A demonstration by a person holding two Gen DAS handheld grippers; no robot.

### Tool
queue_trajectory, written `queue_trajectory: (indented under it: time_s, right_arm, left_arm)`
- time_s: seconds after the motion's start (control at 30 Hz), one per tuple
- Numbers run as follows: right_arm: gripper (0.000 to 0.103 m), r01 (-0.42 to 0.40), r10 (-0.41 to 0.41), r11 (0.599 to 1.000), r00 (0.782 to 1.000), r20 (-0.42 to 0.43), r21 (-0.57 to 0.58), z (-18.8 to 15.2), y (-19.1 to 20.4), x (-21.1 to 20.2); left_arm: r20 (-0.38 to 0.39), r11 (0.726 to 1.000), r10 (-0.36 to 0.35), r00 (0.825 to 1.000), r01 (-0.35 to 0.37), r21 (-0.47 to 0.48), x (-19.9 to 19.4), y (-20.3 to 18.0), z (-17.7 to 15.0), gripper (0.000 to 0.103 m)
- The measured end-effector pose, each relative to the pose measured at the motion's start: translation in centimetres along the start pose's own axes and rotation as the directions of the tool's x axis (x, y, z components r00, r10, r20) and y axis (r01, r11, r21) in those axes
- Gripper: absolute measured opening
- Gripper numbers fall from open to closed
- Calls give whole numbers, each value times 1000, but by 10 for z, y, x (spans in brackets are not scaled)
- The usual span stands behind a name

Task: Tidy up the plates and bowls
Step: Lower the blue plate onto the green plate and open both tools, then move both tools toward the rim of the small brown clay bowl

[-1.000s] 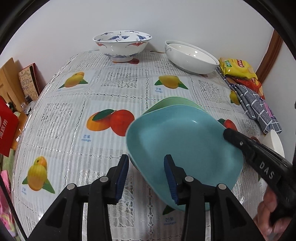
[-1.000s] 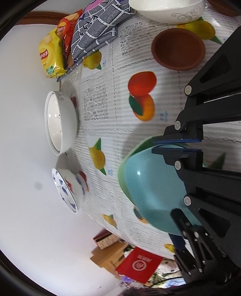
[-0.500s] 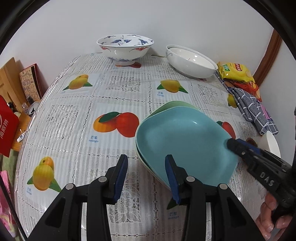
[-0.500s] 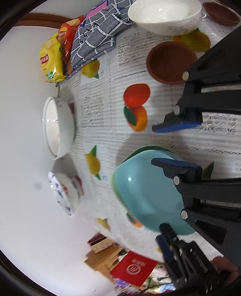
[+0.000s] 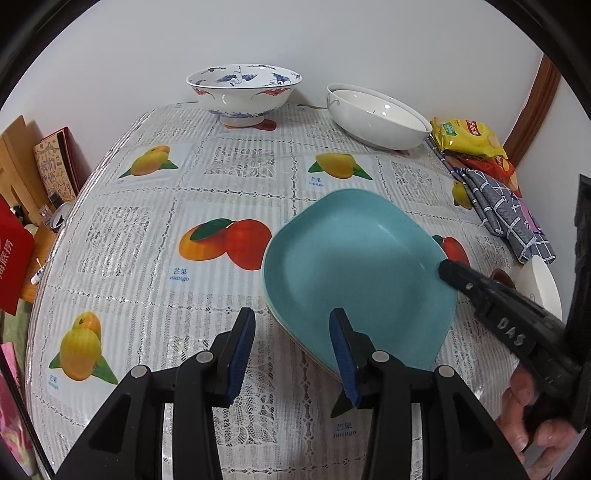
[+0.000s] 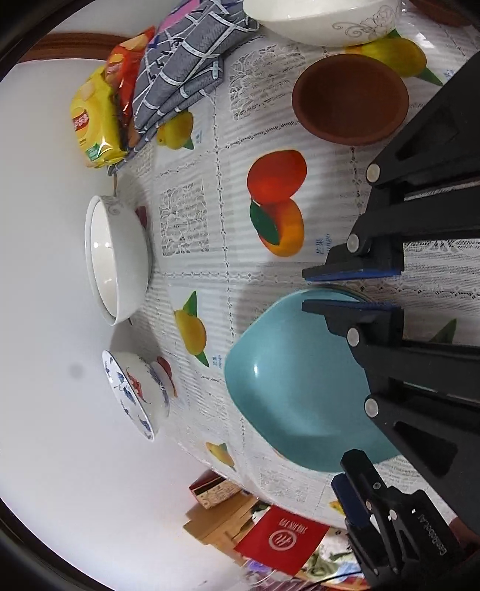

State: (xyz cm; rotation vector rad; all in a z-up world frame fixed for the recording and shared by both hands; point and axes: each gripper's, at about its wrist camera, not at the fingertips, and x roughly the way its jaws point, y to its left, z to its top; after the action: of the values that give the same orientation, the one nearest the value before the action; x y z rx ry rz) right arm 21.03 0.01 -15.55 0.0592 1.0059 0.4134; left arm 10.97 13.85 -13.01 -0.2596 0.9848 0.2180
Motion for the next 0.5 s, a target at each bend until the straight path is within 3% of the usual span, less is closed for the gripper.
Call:
queue_trajectory:
  time_s: [0.13, 0.3, 0.4, 0.5]
  right_arm:
    - [40, 13, -14, 1000, 999, 53, 5, 6, -7, -23]
    - [51, 84, -88, 996, 985, 145, 35, 11, -22, -66]
    - [60, 147, -152, 988, 976, 155, 44, 14, -36, -94]
    - [68, 224, -231, 973, 953, 196, 60, 9, -56, -125]
  left_arm:
    - [9, 1000, -6, 1000, 5, 9, -8, -4, 1, 40]
    - [36, 998, -31, 999, 29, 54, -25, -23, 1, 40]
    - [50, 996, -49, 998, 45, 74, -34, -38, 2, 40]
    - [57, 994, -65, 996, 59, 91, -41, -53, 1, 40]
